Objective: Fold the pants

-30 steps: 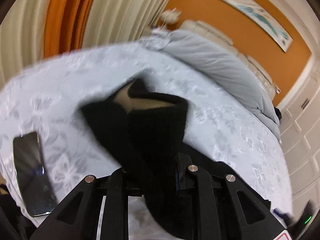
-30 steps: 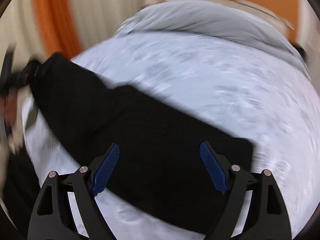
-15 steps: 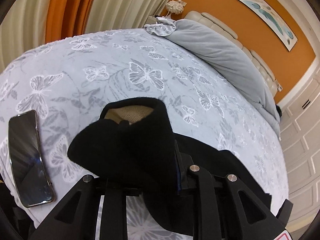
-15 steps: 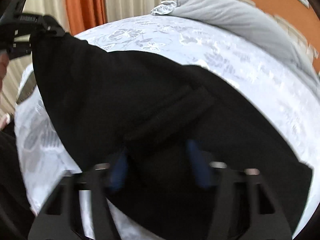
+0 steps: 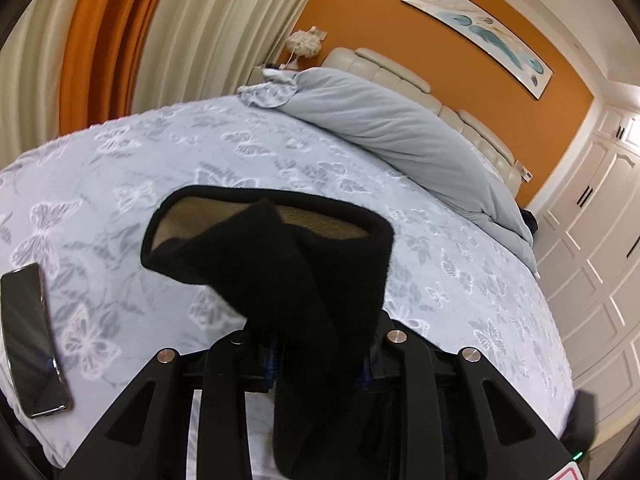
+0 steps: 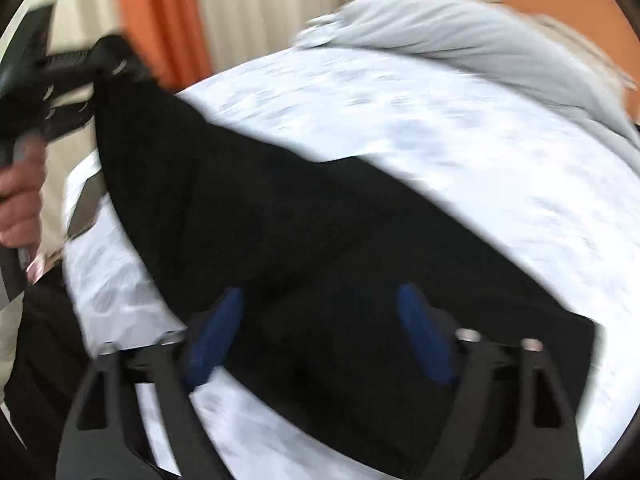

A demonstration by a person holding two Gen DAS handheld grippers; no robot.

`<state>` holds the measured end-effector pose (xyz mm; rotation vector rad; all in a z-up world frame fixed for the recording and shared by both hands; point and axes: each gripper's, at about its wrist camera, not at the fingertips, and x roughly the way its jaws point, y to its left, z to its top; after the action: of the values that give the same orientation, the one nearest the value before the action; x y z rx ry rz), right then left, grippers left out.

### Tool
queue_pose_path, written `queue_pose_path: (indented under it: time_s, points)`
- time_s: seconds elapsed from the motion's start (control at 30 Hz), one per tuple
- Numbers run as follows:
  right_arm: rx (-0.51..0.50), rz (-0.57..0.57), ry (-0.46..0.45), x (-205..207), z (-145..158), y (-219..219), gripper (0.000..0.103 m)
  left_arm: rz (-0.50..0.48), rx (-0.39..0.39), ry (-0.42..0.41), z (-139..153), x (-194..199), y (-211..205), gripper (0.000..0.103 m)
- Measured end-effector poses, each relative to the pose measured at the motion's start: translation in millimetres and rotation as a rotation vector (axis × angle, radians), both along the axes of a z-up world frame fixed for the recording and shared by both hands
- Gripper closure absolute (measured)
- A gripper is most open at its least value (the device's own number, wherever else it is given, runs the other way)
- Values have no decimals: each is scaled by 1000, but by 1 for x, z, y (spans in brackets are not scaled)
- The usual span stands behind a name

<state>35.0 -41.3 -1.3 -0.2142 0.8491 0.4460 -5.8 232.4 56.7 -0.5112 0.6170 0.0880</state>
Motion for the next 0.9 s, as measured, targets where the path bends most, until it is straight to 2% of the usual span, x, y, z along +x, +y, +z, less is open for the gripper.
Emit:
queue_pose_path:
  time_s: [0.07,0.1,0.13,0.2,0.27,0.3,0.33,0.37,0.43,0.5,0.57,0.63,0.67,0.73,0.8,0.83,0.87,0.9]
  points:
    - [19,-173,23,11,5,-61,20,6,2,-2,1,3,-4,77]
    - [53,-280,56,16,4,-98,20,7,4,-2,1,4,-6,77]
    - [85,-340,85,19,1,-122,20,8,8,-2,1,4,-6,77]
    - [165,-448,197,22,-15,-171,26,12,21,-1,0,5,-7,77]
    - [233,-437,264,19,-30,-184,30,16,32,6,-1,6,-9,77]
    - [254,-405,289,17,-37,-180,37,19,30,9,-3,7,-9,77]
    - [257,-356,316,17,-48,-172,55,22,25,10,-4,8,-10,77]
    - [233,-346,308,17,-52,-166,59,25,25,9,-4,7,-12,77]
    - [202,-320,249,14,-40,-163,80,26,20,2,-4,7,-13,77]
    - [256,-326,209,-2,-21,-177,83,19,13,-12,-3,6,-18,77]
    - [222,-382,186,-3,-17,-194,84,6,4,-39,0,2,-23,77]
    - [178,-438,216,2,-30,-202,80,-32,11,-59,4,2,-31,76]
    - [166,-464,255,4,-41,-207,74,-67,21,-76,7,1,-38,76]
    - [164,-528,236,0,-33,-216,40,-118,37,-105,13,-1,-53,76]
    - [189,-541,168,-7,-13,-221,31,-187,44,-145,21,-4,-75,76]
    - [222,-549,125,-12,0,-225,20,-243,44,-172,25,-8,-93,74]
    - [244,-557,105,-8,5,-227,15,-323,49,-194,26,-11,-117,63]
    - [267,-560,91,-9,10,-228,14,-403,57,-201,24,-14,-140,49]
